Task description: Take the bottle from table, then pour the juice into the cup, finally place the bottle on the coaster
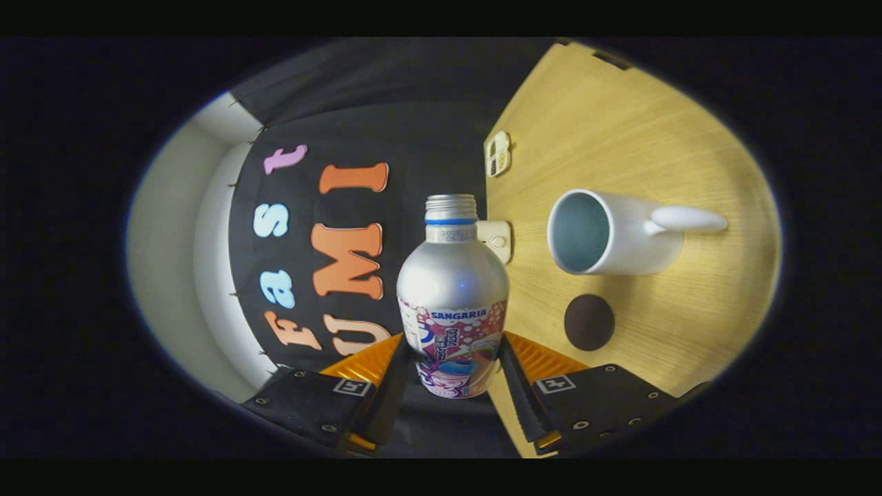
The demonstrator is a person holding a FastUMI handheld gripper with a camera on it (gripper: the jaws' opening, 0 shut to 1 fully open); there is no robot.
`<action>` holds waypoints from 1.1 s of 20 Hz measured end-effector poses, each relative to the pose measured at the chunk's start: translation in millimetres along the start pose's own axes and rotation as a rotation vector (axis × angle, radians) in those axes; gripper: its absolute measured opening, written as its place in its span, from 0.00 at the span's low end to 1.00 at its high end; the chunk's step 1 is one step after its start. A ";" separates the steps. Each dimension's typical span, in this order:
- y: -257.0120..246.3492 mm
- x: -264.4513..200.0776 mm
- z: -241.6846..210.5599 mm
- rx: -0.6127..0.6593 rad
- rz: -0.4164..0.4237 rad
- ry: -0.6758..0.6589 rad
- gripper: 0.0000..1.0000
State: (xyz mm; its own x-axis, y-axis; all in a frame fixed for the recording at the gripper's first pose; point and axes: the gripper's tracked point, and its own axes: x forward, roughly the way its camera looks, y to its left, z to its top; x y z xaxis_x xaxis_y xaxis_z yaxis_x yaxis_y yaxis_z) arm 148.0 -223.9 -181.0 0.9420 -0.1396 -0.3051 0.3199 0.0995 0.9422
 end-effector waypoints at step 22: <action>7.1 20.6 -14.4 -1.249 -0.119 -0.136 0.71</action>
State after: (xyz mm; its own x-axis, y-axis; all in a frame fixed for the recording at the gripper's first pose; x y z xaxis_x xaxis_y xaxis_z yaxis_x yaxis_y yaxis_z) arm 171.1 -211.9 -182.6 0.9067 -0.3040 -0.2924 0.3488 0.9302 0.1144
